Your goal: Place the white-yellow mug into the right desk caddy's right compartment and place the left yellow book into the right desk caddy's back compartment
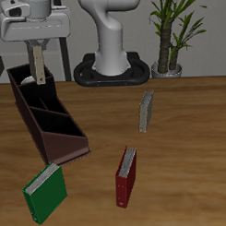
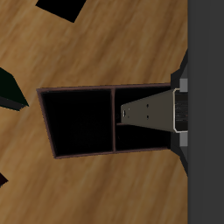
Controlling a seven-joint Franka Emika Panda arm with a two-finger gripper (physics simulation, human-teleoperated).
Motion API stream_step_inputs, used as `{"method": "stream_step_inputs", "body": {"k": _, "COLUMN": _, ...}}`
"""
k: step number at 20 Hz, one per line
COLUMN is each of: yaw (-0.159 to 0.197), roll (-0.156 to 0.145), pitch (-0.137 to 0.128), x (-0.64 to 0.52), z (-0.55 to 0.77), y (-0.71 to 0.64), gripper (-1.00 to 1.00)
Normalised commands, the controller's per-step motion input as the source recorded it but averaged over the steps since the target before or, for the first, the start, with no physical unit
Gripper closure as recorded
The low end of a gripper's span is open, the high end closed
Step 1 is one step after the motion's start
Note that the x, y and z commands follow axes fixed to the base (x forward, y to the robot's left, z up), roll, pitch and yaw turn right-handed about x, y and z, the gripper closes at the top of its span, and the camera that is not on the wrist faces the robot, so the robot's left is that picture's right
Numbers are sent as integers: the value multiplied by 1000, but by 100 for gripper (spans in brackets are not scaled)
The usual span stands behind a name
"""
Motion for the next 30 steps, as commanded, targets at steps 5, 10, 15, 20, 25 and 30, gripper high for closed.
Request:
{"method": "stream_step_inputs", "body": {"k": 5, "yaw": -20, "roll": -6, "pitch": 16, "x": 64, "z": -117, "y": -101, "gripper": 100}}
{"method": "stream_step_inputs", "body": {"k": 10, "yaw": -16, "roll": -14, "pitch": 14, "x": 33, "z": -121, "y": -119, "gripper": 100}}
{"method": "stream_step_inputs", "body": {"k": 15, "yaw": -11, "roll": -2, "pitch": 16, "x": 42, "z": -106, "y": -53, "gripper": 100}}
{"method": "stream_step_inputs", "body": {"k": 20, "yaw": -18, "roll": 0, "pitch": 9, "x": 46, "z": -103, "y": 5, "gripper": 100}}
{"method": "stream_step_inputs", "body": {"k": 25, "yaw": -18, "roll": 5, "pitch": 22, "x": 50, "z": -185, "y": 3, "gripper": 100}}
{"method": "stream_step_inputs", "body": {"k": 30, "yaw": -18, "roll": -2, "pitch": 29, "x": 73, "z": -206, "y": -23, "gripper": 100}}
